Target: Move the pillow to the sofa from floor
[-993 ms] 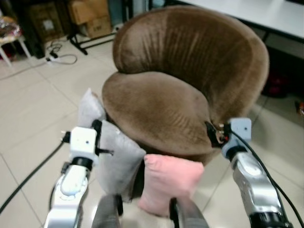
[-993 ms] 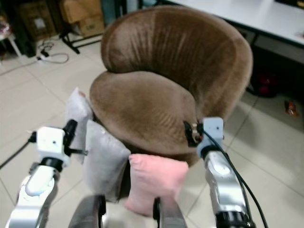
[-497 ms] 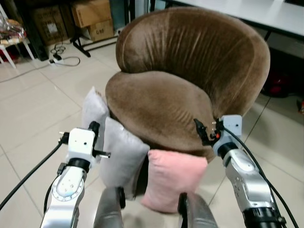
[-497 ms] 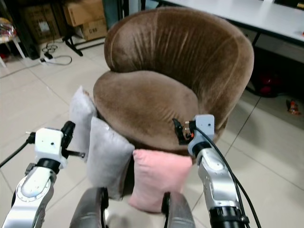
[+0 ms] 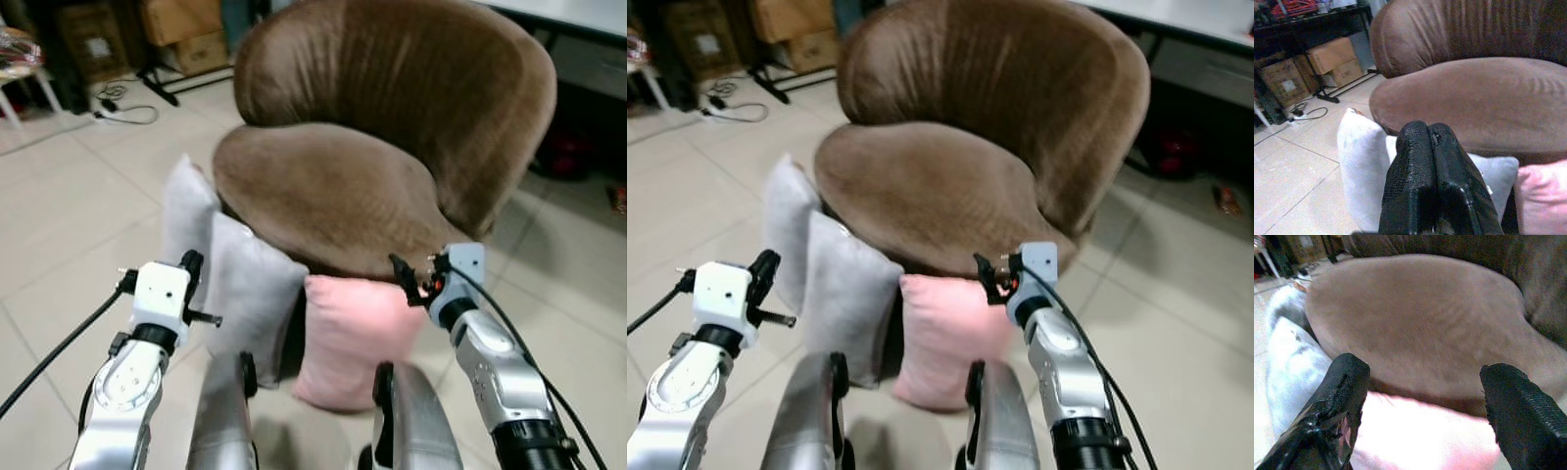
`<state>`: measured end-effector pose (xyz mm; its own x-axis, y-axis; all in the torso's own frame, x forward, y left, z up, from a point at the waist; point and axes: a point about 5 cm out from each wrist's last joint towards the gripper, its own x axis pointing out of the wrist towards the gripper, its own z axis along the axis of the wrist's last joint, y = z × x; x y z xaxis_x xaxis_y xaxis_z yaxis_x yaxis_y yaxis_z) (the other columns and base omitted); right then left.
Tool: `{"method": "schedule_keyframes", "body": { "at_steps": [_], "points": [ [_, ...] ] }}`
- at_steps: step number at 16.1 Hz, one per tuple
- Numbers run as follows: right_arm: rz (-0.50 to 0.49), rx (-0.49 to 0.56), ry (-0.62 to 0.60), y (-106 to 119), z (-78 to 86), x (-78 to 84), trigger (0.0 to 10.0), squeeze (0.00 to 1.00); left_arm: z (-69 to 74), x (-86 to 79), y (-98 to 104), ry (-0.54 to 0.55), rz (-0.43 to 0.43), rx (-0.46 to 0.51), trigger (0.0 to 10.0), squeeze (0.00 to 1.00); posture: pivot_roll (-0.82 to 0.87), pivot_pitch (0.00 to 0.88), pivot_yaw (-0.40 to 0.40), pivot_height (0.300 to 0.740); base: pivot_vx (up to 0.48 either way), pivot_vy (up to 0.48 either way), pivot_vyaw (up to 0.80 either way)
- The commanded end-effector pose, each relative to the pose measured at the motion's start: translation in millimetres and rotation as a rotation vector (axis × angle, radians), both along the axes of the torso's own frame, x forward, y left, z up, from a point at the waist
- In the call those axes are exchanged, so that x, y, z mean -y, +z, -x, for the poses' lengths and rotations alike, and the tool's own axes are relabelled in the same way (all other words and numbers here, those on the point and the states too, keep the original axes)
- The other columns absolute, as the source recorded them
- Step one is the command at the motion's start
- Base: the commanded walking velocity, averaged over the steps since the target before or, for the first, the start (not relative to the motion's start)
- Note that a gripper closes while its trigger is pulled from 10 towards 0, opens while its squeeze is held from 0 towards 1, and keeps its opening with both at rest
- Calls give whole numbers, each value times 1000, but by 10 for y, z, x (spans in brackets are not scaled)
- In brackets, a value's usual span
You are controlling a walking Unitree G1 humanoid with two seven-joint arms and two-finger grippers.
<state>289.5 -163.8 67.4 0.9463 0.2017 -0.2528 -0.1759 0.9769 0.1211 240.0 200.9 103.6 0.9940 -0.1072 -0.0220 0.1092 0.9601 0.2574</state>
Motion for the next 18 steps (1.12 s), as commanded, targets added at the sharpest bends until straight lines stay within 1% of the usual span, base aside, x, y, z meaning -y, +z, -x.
{"method": "schedule_keyframes", "body": {
  "at_steps": [1,4,5,7,8,9,10,11,13,14,15,16,17,18],
  "points": [
    [4,25,12,45,-48,-11,10000,0,-20,-39,-1,-5,-2,-11,10000,0,48,74,-18,475,0,0,0],
    [15,16,16,34,-73,-11,10000,0,-55,-117,46,3,2,-3,10000,0,47,76,-10,475,0,0,0],
    [-8,32,15,55,-98,-16,10000,1000,-99,-177,95,3,11,7,10000,0,50,74,-4,475,0,0,0],
    [3,36,33,60,-139,-39,10000,1000,-152,-219,146,-27,-2,5,10000,0,56,85,-13,475,0,0,0],
    [23,34,75,54,-162,-93,10000,1000,-161,-233,180,-68,-26,-1,10000,0,65,115,-29,475,0,0,0],
    [33,29,97,40,-168,-116,10000,1000,-162,-242,197,-84,-34,-2,10000,0,67,119,-31,475,0,0,0],
    [52,14,117,5,-174,-128,10000,1000,-160,-253,223,-99,-40,-2,10000,0,75,142,-44,475,0,0,0],
    [65,4,129,-21,-177,-132,10000,1000,-158,-261,239,-107,-43,-2,10000,0,75,142,-44,475,0,0,0],
    [99,-18,175,-74,-207,-209,10000,1000,-75,-181,285,-206,-38,-33,10000,0,54,235,-43,475,0,0,0],
    [107,-18,187,-75,-220,-234,10000,1000,-58,-157,283,-230,-39,-43,10000,0,54,235,-43,475,0,0,0],
    [125,-19,229,-72,-267,-334,10000,1000,6,-73,230,-296,-42,-82,10000,0,27,289,-24,475,0,0,0],
    [133,-20,244,-72,-282,-367,10000,1000,30,-46,203,-316,-45,-96,10000,0,27,289,-24,475,0,0,0],
    [158,-26,262,-87,-312,-408,10000,1000,99,-4,136,-337,-59,-125,10000,0,32,329,-35,475,0,0,0],
    [158,-26,256,-93,-338,-422,10000,1000,146,1,120,-336,-65,-137,10000,0,40,345,-37,475,0,0,0]
  ]
}}
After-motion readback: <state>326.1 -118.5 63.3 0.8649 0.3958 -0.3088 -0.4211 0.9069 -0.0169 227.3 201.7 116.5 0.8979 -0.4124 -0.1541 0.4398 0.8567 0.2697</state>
